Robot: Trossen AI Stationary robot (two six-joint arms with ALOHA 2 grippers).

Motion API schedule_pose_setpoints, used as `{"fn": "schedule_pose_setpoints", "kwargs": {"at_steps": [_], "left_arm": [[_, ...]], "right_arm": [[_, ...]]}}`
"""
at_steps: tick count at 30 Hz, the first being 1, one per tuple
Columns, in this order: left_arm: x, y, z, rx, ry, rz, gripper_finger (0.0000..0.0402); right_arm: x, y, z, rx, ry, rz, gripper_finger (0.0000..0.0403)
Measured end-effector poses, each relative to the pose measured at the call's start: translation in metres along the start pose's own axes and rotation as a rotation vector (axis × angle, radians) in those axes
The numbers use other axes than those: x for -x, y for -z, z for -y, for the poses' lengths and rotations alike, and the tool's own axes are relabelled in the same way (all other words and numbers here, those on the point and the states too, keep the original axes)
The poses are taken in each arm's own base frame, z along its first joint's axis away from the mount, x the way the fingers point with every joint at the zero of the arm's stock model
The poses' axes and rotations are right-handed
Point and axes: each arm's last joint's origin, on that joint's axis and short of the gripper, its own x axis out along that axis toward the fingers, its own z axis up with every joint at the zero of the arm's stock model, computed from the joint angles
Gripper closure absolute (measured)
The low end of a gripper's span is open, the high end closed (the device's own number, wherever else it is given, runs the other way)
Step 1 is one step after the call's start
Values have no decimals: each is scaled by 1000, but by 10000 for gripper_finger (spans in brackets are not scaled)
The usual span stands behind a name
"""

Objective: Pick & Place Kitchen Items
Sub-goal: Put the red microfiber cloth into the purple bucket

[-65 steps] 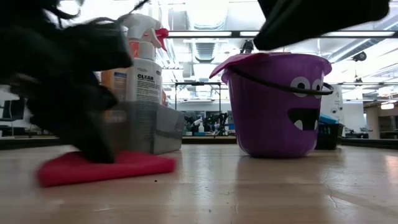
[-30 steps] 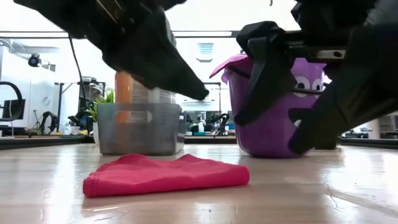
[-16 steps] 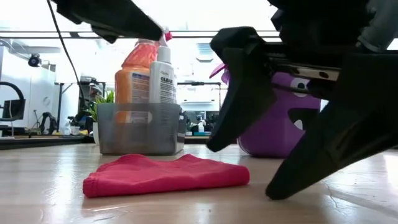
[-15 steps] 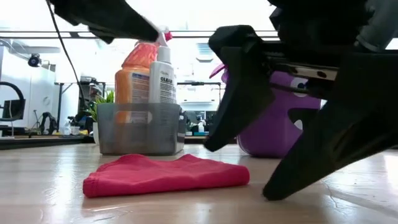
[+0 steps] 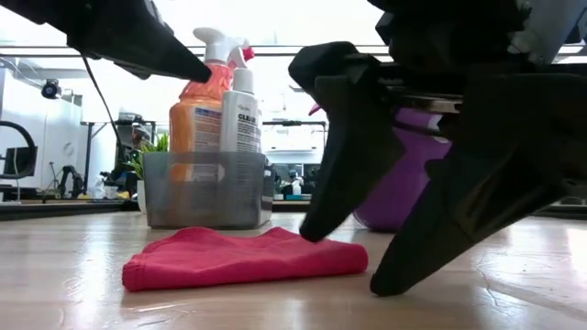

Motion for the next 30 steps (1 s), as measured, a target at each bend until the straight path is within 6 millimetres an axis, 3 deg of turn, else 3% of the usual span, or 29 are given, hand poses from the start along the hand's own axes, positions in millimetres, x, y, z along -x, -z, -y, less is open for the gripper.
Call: {"fn": "schedule_pose_setpoints", "kwargs": {"at_steps": [10,15,21,26,30], "left_arm": [[3,-3,-1,-97,30,6,401],[5,-6,-1,-86,34,19,401],[10,-3,1,-142,68,-6,401],[14,-13,4,-118,101,74,401],[19,-17,3,-114,110,90,401]], "right_arm": [[-3,4,7,0,-5,-23,372],[1,2,6,5,8,-19,385],[26,-3,6,33,-7,6,385],[66,-21,18,2,-83,191,385],[81,-23,23,1,-170,417,385]]}}
